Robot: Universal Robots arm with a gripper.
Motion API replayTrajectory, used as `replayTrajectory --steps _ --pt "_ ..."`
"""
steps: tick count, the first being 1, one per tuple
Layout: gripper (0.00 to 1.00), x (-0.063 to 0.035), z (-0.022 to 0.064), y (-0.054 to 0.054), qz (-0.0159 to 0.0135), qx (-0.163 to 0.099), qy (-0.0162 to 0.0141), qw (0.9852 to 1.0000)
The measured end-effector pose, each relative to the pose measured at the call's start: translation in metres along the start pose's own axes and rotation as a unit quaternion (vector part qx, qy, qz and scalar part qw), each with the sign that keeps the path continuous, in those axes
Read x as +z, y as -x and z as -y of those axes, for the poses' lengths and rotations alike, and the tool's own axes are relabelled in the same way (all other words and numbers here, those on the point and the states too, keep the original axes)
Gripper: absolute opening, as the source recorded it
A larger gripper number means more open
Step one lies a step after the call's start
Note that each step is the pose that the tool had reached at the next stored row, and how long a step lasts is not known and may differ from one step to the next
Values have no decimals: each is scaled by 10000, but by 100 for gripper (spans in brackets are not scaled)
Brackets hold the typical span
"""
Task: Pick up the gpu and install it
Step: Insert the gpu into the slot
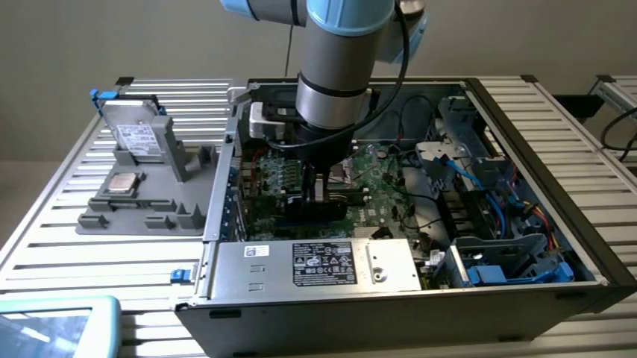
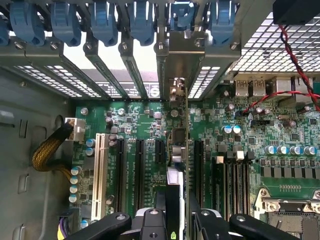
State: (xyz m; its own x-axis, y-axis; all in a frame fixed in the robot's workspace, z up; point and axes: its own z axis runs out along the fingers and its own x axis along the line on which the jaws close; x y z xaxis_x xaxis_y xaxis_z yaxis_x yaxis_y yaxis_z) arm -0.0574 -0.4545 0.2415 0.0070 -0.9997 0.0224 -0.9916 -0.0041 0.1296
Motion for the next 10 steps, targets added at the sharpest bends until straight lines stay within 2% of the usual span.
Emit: replayTrajectory --steps 10 --pt "27 4 0 0 -2 -4 0 10000"
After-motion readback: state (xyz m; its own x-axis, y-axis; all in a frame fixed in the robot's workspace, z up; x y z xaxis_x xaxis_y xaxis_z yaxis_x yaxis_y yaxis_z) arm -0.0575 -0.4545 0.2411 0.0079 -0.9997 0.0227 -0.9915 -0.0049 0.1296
